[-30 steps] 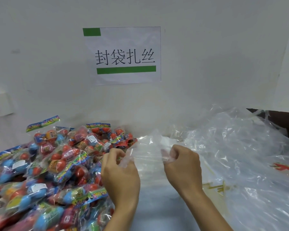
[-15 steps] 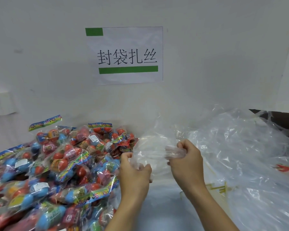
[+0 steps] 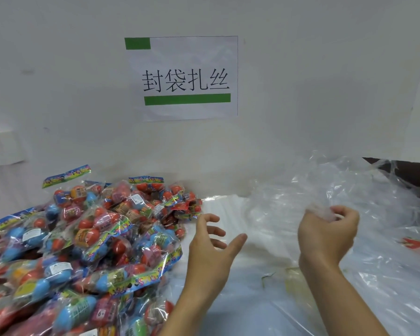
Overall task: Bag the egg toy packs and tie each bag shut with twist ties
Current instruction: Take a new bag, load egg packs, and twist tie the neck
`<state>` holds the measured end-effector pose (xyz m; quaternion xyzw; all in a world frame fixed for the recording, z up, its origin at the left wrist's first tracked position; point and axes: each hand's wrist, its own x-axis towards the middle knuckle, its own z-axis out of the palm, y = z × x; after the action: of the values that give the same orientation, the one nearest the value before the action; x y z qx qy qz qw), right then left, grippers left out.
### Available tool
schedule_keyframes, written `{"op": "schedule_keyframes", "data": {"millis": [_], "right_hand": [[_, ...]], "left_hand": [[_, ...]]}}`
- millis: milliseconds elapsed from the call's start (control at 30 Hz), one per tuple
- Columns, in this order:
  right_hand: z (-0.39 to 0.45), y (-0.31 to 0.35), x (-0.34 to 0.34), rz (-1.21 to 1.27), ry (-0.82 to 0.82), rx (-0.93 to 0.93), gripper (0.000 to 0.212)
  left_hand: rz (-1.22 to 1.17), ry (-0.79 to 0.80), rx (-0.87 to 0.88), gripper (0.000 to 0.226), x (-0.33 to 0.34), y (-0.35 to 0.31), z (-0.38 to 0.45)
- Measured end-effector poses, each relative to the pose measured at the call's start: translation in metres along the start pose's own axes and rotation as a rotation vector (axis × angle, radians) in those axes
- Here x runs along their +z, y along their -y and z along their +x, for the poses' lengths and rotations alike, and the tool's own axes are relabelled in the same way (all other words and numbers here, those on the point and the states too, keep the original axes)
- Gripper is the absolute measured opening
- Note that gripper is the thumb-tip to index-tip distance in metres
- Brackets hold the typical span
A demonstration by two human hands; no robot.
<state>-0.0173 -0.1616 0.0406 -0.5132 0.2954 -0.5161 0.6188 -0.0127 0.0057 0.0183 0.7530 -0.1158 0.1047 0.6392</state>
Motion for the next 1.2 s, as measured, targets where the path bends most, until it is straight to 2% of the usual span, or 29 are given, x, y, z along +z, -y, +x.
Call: {"op": "schedule_keyframes", "data": {"millis": [100, 200, 267, 367, 433, 500, 567, 633, 733, 833, 933, 1033, 1100, 1200], "right_hand": [[0.006, 0.0, -0.003, -0.031, 0.005, 0.045, 0.046], [0.003, 0.001, -0.002, -0.185, 0.29, 0.07, 0.079], [-0.004, 0.002, -0.001, -0.273, 0.448, 0.033, 0.089], [-0.014, -0.001, 0.0, -0.319, 0.505, -0.058, 0.081], [-0.016, -0.001, 0.001, -0.314, 0.472, -0.139, 0.064], [-0.018, 0.001, 0.001, -0.294, 0.457, -0.211, 0.042], [-0.021, 0.002, 0.003, -0.291, 0.509, -0.24, 0.026], [-0.028, 0.0, 0.005, -0.303, 0.615, -0.233, 0.023], [-0.045, -0.005, 0.009, -0.364, 0.807, -0.242, 0.028], [-0.062, -0.011, 0.012, -0.42, 0.946, -0.266, 0.029], [-0.075, -0.011, 0.016, -0.405, 1.02, -0.264, 0.024], [-0.084, -0.006, 0.019, -0.322, 1.048, -0.228, 0.024], [-0.088, -0.002, 0.02, -0.2, 1.12, -0.108, 0.029], [-0.087, -0.001, 0.02, -0.095, 1.151, 0.037, 0.024]], "left_hand": [[0.02, 0.049, 0.015, 0.042, 0.003, 0.001, -0.001], [0.063, 0.055, 0.018, 0.039, 0.001, 0.002, 0.0], [0.116, 0.029, 0.007, 0.034, -0.003, 0.0, 0.0], [0.346, -0.094, 0.044, 0.024, -0.014, 0.0, 0.004], [0.67, -0.208, 0.045, 0.024, -0.026, 0.0, 0.005], [0.97, -0.271, -0.043, 0.034, -0.038, 0.003, 0.006], [1.139, -0.208, -0.177, 0.052, -0.049, 0.007, 0.007], [1.206, -0.11, -0.279, 0.061, -0.055, 0.011, 0.007], [1.264, -0.117, -0.243, 0.056, -0.055, 0.013, 0.006], [1.182, -0.215, -0.14, 0.052, -0.053, 0.011, 0.007], [1.038, -0.282, -0.004, 0.054, -0.049, 0.003, 0.007], [0.767, -0.299, 0.187, 0.052, -0.04, -0.006, 0.006], [0.476, -0.214, 0.238, 0.053, -0.028, -0.009, 0.003], [0.144, -0.002, 0.172, 0.067, -0.012, -0.01, -0.003]]}}
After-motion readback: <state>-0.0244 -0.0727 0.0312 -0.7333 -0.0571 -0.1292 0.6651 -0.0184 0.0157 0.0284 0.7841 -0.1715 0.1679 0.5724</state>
